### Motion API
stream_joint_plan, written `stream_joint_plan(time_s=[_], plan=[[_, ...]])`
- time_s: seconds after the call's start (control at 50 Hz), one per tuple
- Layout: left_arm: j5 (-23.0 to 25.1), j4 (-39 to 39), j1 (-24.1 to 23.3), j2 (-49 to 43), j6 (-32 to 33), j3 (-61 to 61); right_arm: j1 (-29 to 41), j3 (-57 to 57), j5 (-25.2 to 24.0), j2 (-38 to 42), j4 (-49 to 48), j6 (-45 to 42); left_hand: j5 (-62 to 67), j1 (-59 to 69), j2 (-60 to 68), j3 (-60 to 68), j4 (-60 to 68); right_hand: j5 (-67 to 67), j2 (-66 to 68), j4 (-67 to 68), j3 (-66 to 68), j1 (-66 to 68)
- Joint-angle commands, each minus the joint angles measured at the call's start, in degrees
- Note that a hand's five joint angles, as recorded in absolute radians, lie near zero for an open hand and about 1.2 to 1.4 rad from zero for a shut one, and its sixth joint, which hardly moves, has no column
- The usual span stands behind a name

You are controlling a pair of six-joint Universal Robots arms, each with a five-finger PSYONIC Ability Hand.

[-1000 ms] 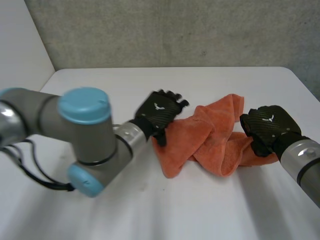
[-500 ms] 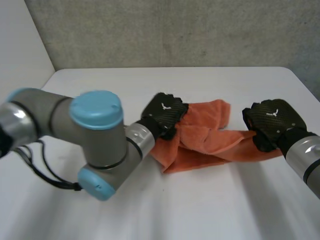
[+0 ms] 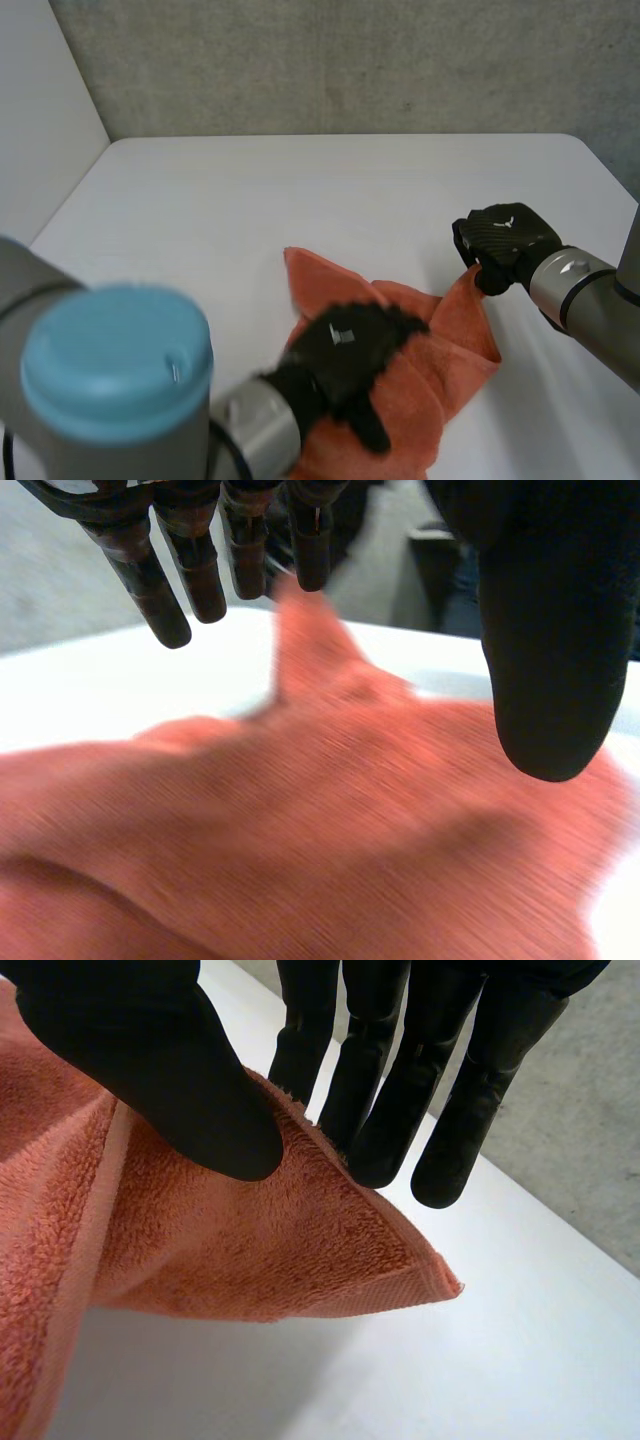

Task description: Fold the laundry

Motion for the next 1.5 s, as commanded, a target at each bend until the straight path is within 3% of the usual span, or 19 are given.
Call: stream_joint_plan(time_s=[0.02,0.24,0.5,0.64,0.66,0.68,0.7,0.72,0.76,0.88,0.94,1.0,1.08,1.2,1.34,1.44,1.46,1.48,1.5], plan=[[0.56,0.64,12.67,-3.66,8.49,10.15,-0.57,1.58,-0.2,-0.71,-0.55,-0.26,-0.63,-1.2,-1.3,-1.35,-0.96,13.94,13.2,11.98,12.39,24.58],[7.76,-0.59,17.78,-20.44,19.83,25.62,-0.57,2.99,-4.4,-3.96,-0.82,-0.79,2.05,1.48,1.38,1.33,1.72,13.94,13.2,11.98,12.39,24.58],[7.86,-1.74,17.96,-31.35,32.49,29.15,-0.57,2.72,-5.82,-3.35,-0.9,-1.05,7.26,6.69,6.59,6.54,6.92,13.94,13.2,11.98,12.39,24.58],[7.5,-1.47,17.96,-33.55,34.17,31.43,-0.48,0.26,-5.56,-0.01,-1.69,-1.93,33.47,32.9,32.8,32.75,33.14,13.94,13.2,11.98,12.39,24.58],[7.33,-1.39,17.96,-34.16,34.52,32.92,-0.4,-0.52,-5.38,0.95,-1.78,-2.28,44.17,43.6,43.5,43.45,43.84,13.94,13.2,11.98,12.39,24.58],[7.33,-1.39,17.96,-34.17,34.52,32.93,-0.22,-2.18,-5.03,2.52,-1.7,-3.07,44.28,43.71,43.61,43.56,43.95,13.94,13.2,11.98,12.39,24.58],[6.28,-1.39,17.96,-34.6,35.48,35.54,-0.13,-4.63,-4.77,4.36,-1.69,-3.86,62.1,61.53,61.43,61.38,61.77,13.94,13.2,11.98,12.39,24.58],[5.58,-1.21,17.96,-34.52,36.01,36.44,-0.13,-6.23,-4.59,5.25,-1.78,-4.13,65.42,64.85,64.75,64.7,65.09,13.94,13.2,11.98,12.39,24.58],[3.91,-0.34,17.96,-34.08,37.15,38.28,-0.13,-10.26,-3.46,7.01,-1.87,-4.31,65.45,64.88,64.78,64.73,65.12,13.94,13.2,11.98,12.39,24.58],[-4.45,11.8,17.96,-27.75,40.23,43.65,0.04,-34.51,9.46,9.04,-2.66,-3.87,65.45,64.88,64.78,64.73,65.12,13.94,13.2,11.98,12.39,24.58],[-6.9,19.77,17.96,-21.01,40.23,43.92,0.31,-42.95,11.84,8.95,-5.2,-3.43,65.45,64.88,64.78,64.73,65.12,13.94,13.2,11.98,12.39,24.58],[-7.26,21.9,17.87,-17.22,40.23,42.96,0.22,-44.56,11.49,8.69,-6.79,-2.99,65.45,64.88,64.78,64.73,65.12,13.94,13.2,11.98,12.39,24.58],[-7.35,22.17,17.96,-12.72,40.14,38.38,0.74,-40.36,10.88,5.36,-7.06,-2.37,65.45,64.88,64.78,64.73,65.12,13.94,13.2,11.98,12.39,24.58],[-7.26,22.26,20.59,-5.26,39.88,20.32,0.83,-22.0,9.39,-2.12,-7.93,-1.93,65.45,64.88,64.78,64.73,65.12,13.94,13.2,11.98,12.39,24.58],[-7.17,21.03,20.95,-4.2,35.85,-0.08,0.75,-5.54,7.98,-5.2,-7.14,-2.9,65.45,64.88,64.78,64.73,65.12,13.94,13.2,11.98,12.39,24.58],[-6.91,19.36,20.51,-4.46,33.03,-7.15,0.39,3.94,7.71,-5.11,-7.14,-4.65,62.79,62.22,62.11,62.06,62.45,13.94,13.2,11.98,12.39,24.58],[-6.82,18.66,20.33,-4.64,32.59,-8.02,0.39,3.95,7.71,-5.11,-7.14,-4.66,53.63,53.06,52.96,52.91,53.29,13.94,13.2,11.98,12.39,24.58],[-6.56,16.39,19.9,-4.81,31.63,-9.85,0.22,6.39,7.63,-5.02,-7.67,-5.35,21.06,20.49,20.39,20.34,20.73,13.94,13.2,11.98,12.39,24.58],[-6.38,15.58,19.8,-4.81,31.53,-9.96,0.22,8.33,7.36,-4.76,-8.11,-5.97,11.74,11.17,11.07,11.02,11.41,13.94,13.2,11.98,12.39,24.58]])
